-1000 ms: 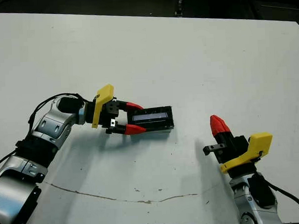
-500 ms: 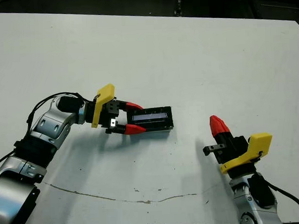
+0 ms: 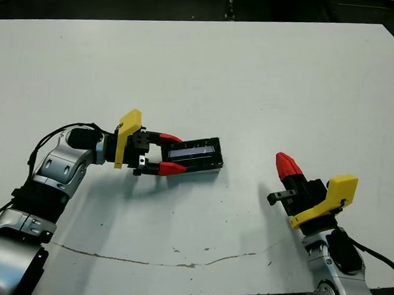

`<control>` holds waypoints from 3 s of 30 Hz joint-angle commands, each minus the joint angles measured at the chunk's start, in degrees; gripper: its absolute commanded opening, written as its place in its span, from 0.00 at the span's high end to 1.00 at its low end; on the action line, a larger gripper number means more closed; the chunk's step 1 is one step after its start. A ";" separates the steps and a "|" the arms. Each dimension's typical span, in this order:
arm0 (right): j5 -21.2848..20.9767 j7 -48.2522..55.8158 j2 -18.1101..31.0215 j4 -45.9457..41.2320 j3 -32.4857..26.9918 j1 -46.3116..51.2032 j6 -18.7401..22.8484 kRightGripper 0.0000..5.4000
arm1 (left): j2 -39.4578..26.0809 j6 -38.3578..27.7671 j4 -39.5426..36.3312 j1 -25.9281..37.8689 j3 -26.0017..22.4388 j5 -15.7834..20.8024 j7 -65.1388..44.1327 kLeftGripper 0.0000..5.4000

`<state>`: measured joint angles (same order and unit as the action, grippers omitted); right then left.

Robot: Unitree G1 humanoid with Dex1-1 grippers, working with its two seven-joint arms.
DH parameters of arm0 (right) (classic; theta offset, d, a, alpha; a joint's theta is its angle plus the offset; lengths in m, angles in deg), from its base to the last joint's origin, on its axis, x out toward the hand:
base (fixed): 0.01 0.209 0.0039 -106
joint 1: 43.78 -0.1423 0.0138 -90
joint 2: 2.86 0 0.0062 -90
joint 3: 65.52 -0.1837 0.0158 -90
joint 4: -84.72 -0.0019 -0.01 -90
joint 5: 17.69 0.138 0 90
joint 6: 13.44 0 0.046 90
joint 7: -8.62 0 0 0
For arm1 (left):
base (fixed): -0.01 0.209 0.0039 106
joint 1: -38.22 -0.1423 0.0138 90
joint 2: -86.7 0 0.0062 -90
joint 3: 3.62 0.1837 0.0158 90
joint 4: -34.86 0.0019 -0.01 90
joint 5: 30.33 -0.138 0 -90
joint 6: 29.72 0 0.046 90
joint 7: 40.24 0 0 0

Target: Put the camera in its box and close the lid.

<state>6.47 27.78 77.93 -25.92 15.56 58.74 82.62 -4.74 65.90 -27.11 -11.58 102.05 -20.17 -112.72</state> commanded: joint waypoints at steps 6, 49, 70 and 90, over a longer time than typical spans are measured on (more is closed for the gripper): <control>0.15 0.19 0.61 0.43 -0.40 0.53 -0.19 1.00 | -5.95 0.84 2.98 -0.48 -4.78 0.62 0.08 0.42; -0.36 0.81 0.83 0.87 -0.12 0.55 -1.27 1.00 | -1.76 3.11 -13.56 -12.03 -17.51 2.74 24.72 0.16; -0.55 0.79 0.57 1.22 0.27 0.59 -1.64 1.00 | 12.99 16.50 -49.01 -22.11 -4.77 9.25 51.44 0.62; -0.30 0.23 0.30 1.41 -0.03 0.66 -1.59 1.00 | 21.16 21.55 -26.28 -17.24 2.36 -0.04 57.46 1.00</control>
<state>5.90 28.14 77.99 -24.96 16.23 58.81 81.17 15.99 87.47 -54.99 -26.55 103.39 -19.22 -55.51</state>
